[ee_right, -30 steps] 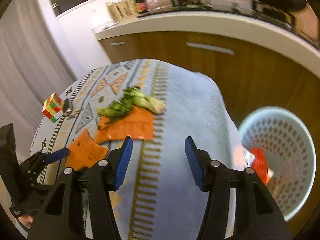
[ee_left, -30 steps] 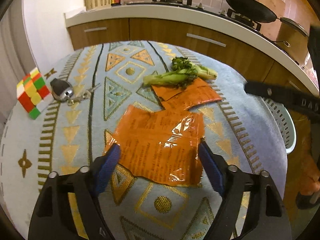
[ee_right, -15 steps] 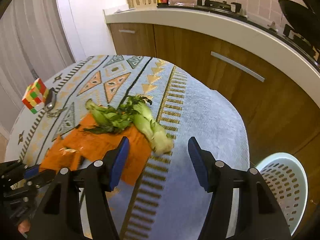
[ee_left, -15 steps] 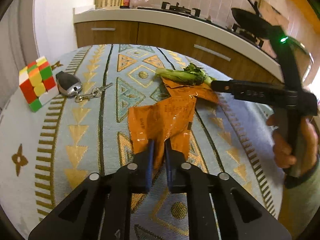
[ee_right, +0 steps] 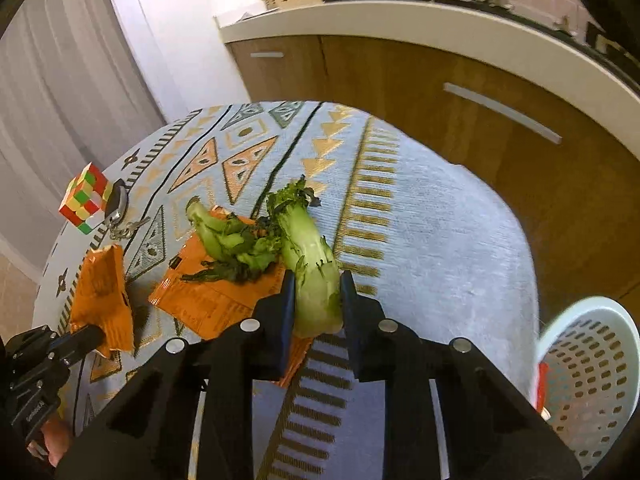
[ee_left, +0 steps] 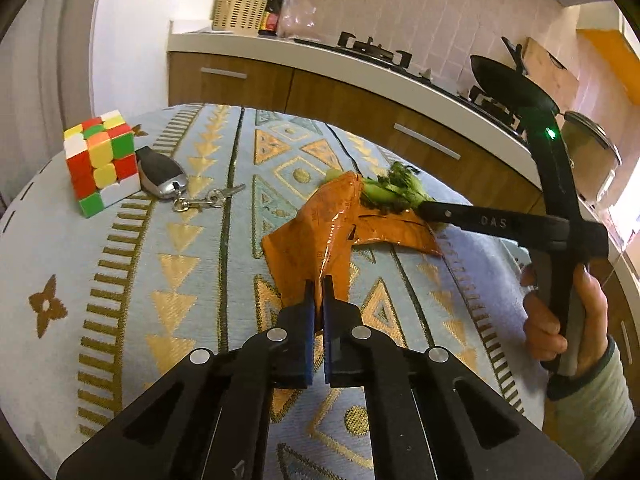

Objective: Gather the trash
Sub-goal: 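Carry the wrapper and bok choy over the blue basket and release both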

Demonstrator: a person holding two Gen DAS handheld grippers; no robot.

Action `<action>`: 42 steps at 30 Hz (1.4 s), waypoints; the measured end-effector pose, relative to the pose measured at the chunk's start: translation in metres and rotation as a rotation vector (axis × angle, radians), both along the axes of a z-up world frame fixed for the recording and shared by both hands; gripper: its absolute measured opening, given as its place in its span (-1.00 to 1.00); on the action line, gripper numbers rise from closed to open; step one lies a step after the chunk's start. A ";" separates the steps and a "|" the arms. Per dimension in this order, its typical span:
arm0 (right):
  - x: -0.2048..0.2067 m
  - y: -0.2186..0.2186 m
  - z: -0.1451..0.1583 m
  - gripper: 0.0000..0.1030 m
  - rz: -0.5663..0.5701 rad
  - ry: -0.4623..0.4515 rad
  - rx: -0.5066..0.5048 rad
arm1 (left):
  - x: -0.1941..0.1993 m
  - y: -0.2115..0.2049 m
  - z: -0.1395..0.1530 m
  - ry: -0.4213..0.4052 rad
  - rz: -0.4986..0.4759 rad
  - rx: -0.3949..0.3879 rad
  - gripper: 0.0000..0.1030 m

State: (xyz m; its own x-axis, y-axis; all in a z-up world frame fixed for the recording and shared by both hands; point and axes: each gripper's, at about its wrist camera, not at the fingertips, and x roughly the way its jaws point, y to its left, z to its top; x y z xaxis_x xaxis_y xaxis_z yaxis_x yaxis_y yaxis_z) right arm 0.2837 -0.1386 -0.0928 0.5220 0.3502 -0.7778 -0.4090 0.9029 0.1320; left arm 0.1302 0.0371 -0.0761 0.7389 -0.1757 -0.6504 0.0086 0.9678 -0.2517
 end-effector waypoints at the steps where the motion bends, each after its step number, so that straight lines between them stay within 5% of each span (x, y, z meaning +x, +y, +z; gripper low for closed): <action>1: -0.004 -0.002 0.002 -0.63 -0.013 -0.014 -0.007 | -0.002 0.000 0.000 0.000 0.000 -0.008 -0.99; 30: -0.107 -0.115 0.098 -0.63 -0.283 -0.310 0.066 | -0.015 -0.067 0.083 -0.196 -0.182 -0.018 -0.99; 37: -0.127 -0.175 0.097 -0.63 -0.427 -0.310 0.046 | 0.001 -0.125 0.098 -0.217 -0.313 -0.014 -0.99; 42: -0.136 -0.222 0.073 -0.63 -0.555 -0.236 0.006 | 0.024 -0.175 0.085 -0.138 -0.431 -0.056 -0.99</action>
State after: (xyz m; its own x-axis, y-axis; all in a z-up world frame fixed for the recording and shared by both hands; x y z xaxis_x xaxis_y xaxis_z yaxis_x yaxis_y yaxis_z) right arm 0.1478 -0.3605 -0.0203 0.7865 -0.0198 -0.6173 0.1038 0.9895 0.1006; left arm 0.1538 -0.1379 0.0088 0.6699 -0.5180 -0.5320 0.4443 0.8537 -0.2718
